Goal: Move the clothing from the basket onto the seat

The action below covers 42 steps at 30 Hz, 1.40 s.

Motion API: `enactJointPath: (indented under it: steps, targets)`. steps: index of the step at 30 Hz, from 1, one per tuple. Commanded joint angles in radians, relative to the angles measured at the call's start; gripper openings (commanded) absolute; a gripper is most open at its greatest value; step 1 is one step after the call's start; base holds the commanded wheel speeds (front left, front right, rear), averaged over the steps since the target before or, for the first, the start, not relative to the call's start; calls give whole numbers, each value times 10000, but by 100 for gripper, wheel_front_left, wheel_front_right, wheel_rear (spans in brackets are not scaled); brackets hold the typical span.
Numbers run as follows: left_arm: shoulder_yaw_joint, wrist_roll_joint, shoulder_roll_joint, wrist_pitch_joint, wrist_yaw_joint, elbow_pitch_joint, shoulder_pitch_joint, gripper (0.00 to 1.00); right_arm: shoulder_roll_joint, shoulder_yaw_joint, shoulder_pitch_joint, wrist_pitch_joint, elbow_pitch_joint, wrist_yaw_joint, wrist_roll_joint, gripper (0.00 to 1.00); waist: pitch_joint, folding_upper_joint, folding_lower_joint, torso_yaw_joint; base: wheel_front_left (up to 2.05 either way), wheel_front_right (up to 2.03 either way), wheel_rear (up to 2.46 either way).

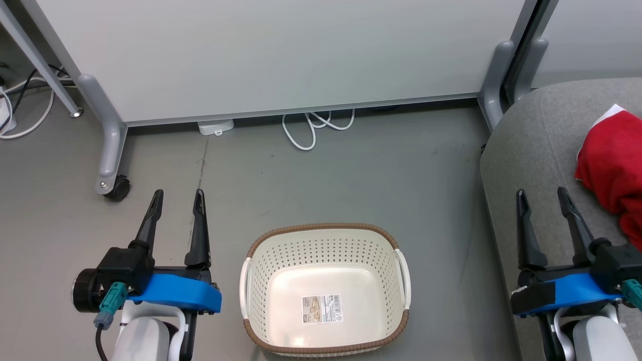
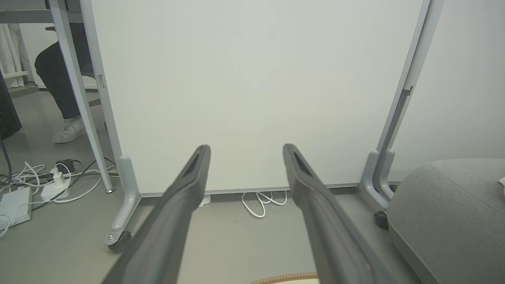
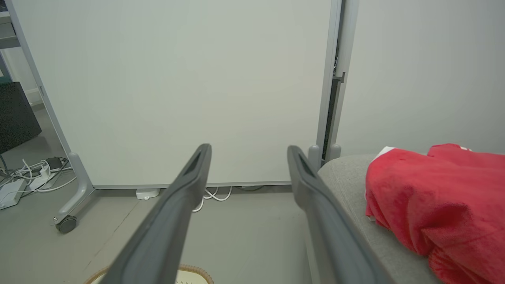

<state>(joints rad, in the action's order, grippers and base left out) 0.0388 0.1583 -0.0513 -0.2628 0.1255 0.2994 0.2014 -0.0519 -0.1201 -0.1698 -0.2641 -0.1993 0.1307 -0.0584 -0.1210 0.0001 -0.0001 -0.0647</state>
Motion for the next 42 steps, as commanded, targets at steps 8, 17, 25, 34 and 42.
enactJointPath:
  steps: [8,17,25,34,42]
  targets:
    - [161,43,10,-28,72,127,-99,100,23,16,222,-3,-109,1,-206,100,40,-1,1,25,0,0,0]
    - [176,35,4,2,2,261,-12,0,6,31,98,2,-165,0,-244,0,46,-1,1,41,0,0,0]
    - [125,891,-7,212,-2,409,-280,0,33,-85,51,317,-557,0,-1070,0,85,-1,1,62,0,0,0]
    - [-13,2667,-72,603,5,313,-345,0,28,-11,176,706,-475,0,-2905,0,166,-1,1,106,0,0,0]
    - [-129,4072,-111,917,13,226,-397,0,24,23,250,1032,-436,0,-4352,0,239,-1,1,144,0,0,0]
